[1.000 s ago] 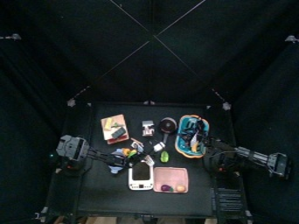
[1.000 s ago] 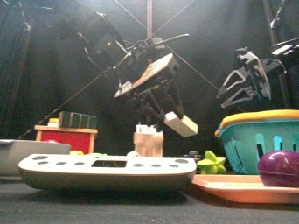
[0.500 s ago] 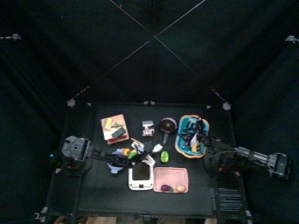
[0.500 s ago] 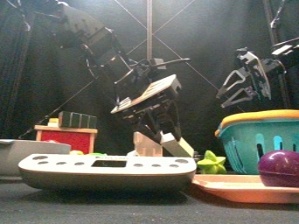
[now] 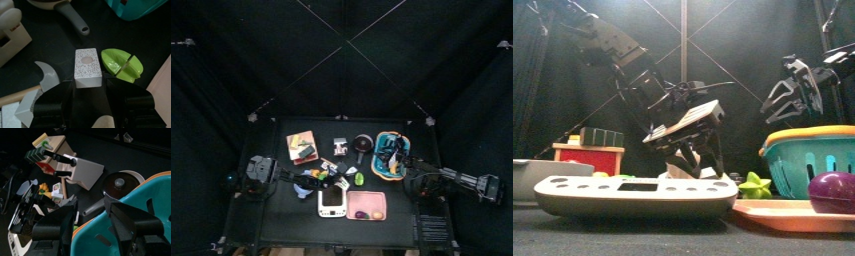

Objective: Set rice down above stove

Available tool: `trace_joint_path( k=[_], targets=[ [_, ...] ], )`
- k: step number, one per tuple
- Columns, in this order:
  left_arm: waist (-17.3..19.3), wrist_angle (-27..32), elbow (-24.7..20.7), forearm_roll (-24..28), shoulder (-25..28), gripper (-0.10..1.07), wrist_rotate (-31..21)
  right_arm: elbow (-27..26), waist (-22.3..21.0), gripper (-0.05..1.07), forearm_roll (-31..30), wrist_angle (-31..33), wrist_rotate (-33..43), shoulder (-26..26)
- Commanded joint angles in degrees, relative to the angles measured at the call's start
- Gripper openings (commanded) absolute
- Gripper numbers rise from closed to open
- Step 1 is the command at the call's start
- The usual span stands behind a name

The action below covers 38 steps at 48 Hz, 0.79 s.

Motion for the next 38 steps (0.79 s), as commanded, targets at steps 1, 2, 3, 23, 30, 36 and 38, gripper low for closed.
trace_joint_path(
  k=[1,2,3,23,30,36,38],
  targets=[
    [0.44,0.44,-1.23,-0.35,-0.79,0.79,0.0,-0.44,-0.09,0.83,0.09,-0.26,0.0,0.18],
    [0.53,0.53,-1.23,-0.35,-0.7,0.8,0.0,-0.44,-0.09,0.83,0.09,-0.35,0.0,0.18],
    [0.53,0.53,-1.14,-0.35,-0.7,0.81,0.09,-0.44,0.0,0.83,0.09,-0.35,0.0,0.09],
    [0.53,1.14,-0.7,-0.18,-1.32,0.94,0.09,-0.44,-0.09,0.83,0.09,-0.35,0.0,0.18],
    [0.53,1.05,-0.7,0.0,-1.41,0.94,0.09,-0.35,-0.09,0.83,0.09,-0.26,0.0,0.18],
    [0.53,1.05,-0.7,0.0,-1.41,0.94,0.09,-0.35,-0.09,0.83,0.0,-0.26,0.0,0.09],
    [0.53,1.05,-0.7,0.0,-1.41,0.94,0.09,-0.35,-0.09,0.83,0.09,-0.26,0.0,0.18]
  ],
)
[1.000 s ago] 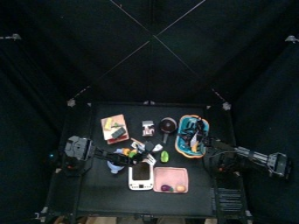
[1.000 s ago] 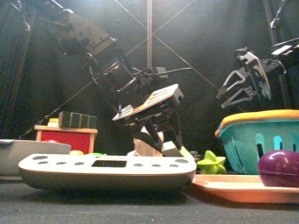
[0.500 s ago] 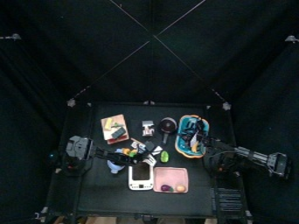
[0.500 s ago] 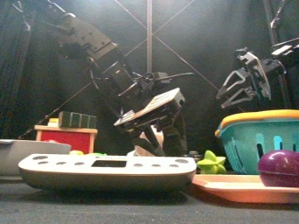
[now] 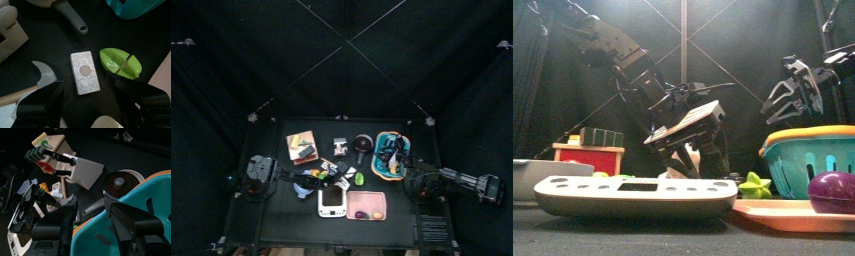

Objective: Set rice down above stove

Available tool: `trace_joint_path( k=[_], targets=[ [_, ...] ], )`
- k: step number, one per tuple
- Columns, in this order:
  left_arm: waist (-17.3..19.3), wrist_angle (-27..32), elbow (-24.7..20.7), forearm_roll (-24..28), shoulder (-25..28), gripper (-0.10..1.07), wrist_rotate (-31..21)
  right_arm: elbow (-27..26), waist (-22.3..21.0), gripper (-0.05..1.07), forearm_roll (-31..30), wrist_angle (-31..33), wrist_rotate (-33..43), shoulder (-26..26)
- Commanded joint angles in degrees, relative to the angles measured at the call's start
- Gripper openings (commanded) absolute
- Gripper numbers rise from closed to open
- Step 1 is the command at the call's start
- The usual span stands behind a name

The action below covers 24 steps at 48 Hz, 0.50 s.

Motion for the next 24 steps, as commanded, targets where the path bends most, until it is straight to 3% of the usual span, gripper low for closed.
trace_joint_path(
  k=[1,24],
  targets=[
    [0.18,-0.18,-0.7,0.18,-1.41,0.94,0.09,-0.53,-0.09,0.83,0.09,-0.26,0.0,0.09],
    [0.18,-0.26,-0.35,0.62,-1.85,0.94,0.26,-0.35,-0.09,0.83,0.09,-0.26,0.0,0.09]
  ],
)
